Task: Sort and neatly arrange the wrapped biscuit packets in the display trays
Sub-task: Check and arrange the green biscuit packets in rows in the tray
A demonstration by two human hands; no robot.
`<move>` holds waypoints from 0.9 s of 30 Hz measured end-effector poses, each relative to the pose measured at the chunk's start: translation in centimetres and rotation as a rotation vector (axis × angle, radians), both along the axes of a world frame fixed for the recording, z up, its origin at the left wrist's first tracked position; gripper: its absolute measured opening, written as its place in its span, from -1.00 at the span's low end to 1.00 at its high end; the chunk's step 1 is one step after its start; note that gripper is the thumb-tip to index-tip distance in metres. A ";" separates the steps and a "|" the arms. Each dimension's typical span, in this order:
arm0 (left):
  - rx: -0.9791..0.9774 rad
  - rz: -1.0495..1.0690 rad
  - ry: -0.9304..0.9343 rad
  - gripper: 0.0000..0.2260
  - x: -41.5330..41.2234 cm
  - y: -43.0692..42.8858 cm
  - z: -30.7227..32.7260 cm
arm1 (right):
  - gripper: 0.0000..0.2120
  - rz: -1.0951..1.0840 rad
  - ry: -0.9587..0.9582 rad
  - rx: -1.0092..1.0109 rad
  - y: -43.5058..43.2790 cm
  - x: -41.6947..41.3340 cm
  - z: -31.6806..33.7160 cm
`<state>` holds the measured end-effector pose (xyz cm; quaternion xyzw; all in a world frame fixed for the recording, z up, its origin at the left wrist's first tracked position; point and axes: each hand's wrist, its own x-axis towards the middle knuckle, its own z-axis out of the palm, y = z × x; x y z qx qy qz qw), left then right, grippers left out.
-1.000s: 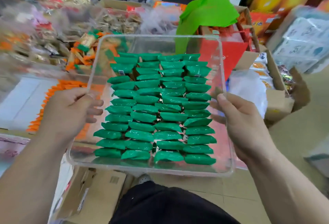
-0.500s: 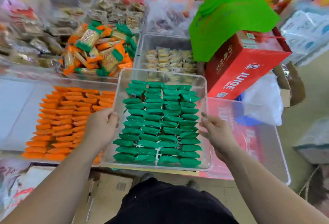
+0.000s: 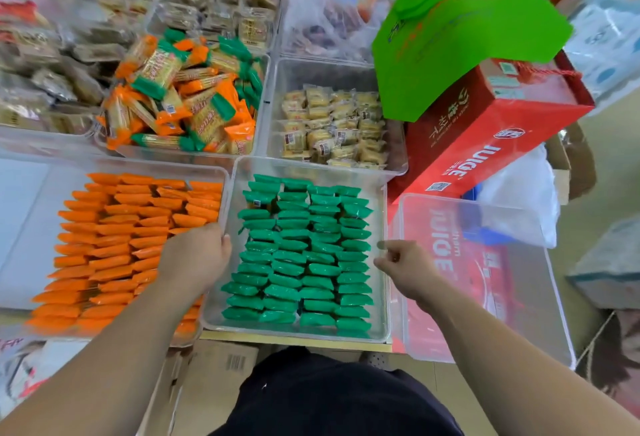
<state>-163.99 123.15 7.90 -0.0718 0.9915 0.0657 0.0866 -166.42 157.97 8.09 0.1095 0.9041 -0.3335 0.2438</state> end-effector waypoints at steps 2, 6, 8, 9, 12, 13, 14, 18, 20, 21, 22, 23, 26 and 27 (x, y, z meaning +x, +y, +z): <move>-0.025 -0.002 -0.012 -0.77 -0.1 0.1 -0.1 | -0.60 0.018 0.015 0.033 0.1 -0.4 -0.1; -0.082 -0.061 -0.052 -0.77 -0.6 0.1 -0.2 | -0.61 0.018 0.026 0.097 0.2 -1.1 -0.3; -0.099 -0.081 -0.066 -0.79 -0.9 0.1 -0.1 | -0.61 0.032 0.024 0.107 0.4 -1.1 -0.2; -0.107 -0.087 -0.072 -0.80 -1.0 0.2 -0.1 | -0.60 0.047 0.020 0.117 0.5 -1.2 -0.1; -0.141 -0.127 -0.097 -0.80 -1.1 0.3 -0.2 | -0.57 0.111 0.014 0.153 1.0 -1.3 0.3; -0.151 -0.134 -0.103 -0.80 -1.0 0.4 -0.3 | -0.56 0.138 0.016 0.170 1.1 -1.3 0.4; -0.154 -0.136 -0.105 -0.81 -1.0 0.3 -0.5 | -0.55 0.164 0.019 0.183 1.2 -1.4 0.4; -0.101 -0.091 -0.092 -0.89 -0.6 0.4 -0.5 | -0.54 0.227 0.016 0.165 1.7 -1.8 0.2; -0.050 -0.057 -0.051 -0.92 0.5 0.8 -0.4 | -0.53 0.248 0.022 0.144 2.0 -1.9 0.1; -0.021 -0.037 -0.019 -0.91 1.3 1.0 -0.4 | -0.52 0.259 0.027 0.133 2.1 -1.9 0.0; 0.005 -0.019 0.017 -0.88 2.2 1.2 -0.4 | -0.51 0.271 0.037 0.128 2.3 -1.8 -0.1; 0.017 -0.005 0.044 -0.85 3.2 1.5 -0.5 | -0.50 0.282 0.051 0.133 2.4 -1.7 -0.2; -0.001 0.007 0.066 -0.71 6.3 2.0 -0.9 | -0.45 0.228 0.153 0.157 2.7 -1.4 0.0; -0.007 0.002 0.061 -0.65 7.1 2.2 -1.2 | -0.43 0.218 0.213 0.171 2.8 -1.2 0.2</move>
